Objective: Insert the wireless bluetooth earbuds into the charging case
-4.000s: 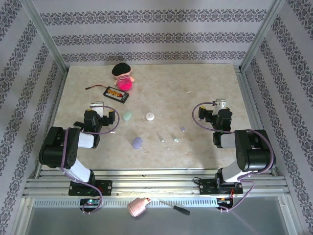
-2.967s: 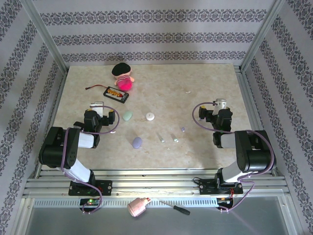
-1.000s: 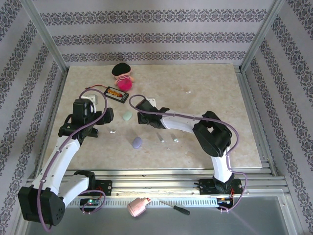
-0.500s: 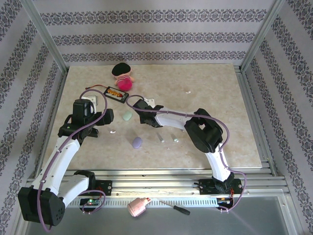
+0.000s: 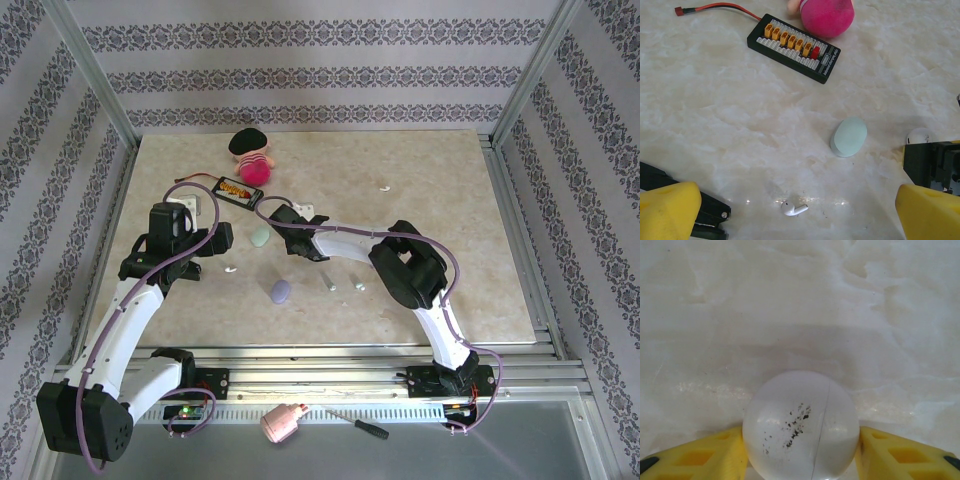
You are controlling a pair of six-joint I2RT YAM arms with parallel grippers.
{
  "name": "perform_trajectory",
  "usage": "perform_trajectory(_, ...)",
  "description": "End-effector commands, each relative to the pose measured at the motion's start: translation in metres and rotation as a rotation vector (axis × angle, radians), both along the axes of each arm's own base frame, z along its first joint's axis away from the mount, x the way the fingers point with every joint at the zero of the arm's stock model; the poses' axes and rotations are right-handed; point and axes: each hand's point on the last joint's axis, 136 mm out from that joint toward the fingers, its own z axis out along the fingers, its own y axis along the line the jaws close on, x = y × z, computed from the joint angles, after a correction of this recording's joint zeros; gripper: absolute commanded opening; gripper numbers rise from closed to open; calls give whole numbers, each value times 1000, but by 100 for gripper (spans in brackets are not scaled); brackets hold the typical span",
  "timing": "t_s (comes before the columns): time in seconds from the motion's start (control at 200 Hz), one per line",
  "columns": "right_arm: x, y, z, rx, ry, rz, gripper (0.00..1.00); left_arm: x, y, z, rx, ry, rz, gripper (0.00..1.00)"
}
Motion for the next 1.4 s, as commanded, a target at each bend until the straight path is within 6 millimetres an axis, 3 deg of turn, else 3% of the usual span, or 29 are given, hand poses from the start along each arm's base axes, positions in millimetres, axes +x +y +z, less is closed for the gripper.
perform_trajectory(0.0, 5, -9, -5, -33, 6, -28, 56, -2, -4, 1, -13, -9, -18, 99)
perform_trajectory(0.19, 8, -9, -8, -32, 16, -23, 58, -3, -5, 2, -15, -9, -20, 99)
perform_trajectory(0.33, 9, -8, -9, -29, 27, -9, 48, -3, -5, 2, -12, -9, -22, 99)
perform_trajectory(0.505, 9, 0, 3, -6, 3, 74, 45, -4, -5, 1, -9, -1, -24, 99)
perform_trajectory(0.66, 5, 11, 31, 51, -59, 259, 43, -4, -12, 6, -29, -3, -64, 99)
perform_trajectory(0.864, -8, 6, 66, 41, -163, 510, 41, -5, -28, 18, -122, 16, -105, 99)
perform_trajectory(1.124, -58, 2, 102, 35, -228, 958, 41, -13, -70, 15, -338, 215, -229, 99)
perform_trajectory(1.394, -83, -4, 157, 166, -281, 1093, 40, -17, -114, 45, -577, 267, -377, 99)
